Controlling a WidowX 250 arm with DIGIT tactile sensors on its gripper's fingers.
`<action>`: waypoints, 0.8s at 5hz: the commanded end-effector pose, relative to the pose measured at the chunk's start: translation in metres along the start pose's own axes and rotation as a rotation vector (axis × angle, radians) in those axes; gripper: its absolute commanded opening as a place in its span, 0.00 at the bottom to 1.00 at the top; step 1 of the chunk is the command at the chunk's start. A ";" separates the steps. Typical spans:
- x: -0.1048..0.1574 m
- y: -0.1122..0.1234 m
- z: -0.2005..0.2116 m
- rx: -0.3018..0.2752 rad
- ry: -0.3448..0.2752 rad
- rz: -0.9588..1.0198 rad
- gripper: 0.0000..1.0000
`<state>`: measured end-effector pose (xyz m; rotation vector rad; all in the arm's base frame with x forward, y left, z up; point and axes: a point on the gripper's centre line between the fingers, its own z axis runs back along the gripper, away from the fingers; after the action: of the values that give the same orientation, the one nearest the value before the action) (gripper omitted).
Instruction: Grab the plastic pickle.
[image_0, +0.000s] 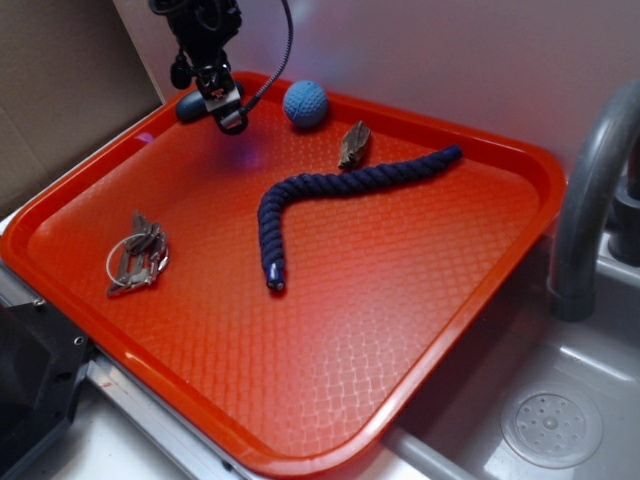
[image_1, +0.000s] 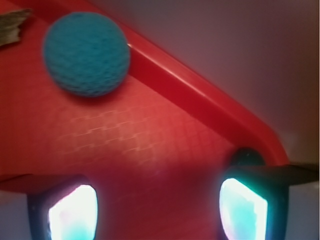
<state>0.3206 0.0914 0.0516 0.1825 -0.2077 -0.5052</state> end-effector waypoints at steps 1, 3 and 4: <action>-0.008 0.031 0.012 0.072 -0.010 0.059 1.00; -0.029 0.056 0.030 0.147 -0.024 0.158 1.00; -0.030 0.063 0.026 0.143 -0.012 0.174 1.00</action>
<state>0.3092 0.1421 0.0664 0.2461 -0.2220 -0.3582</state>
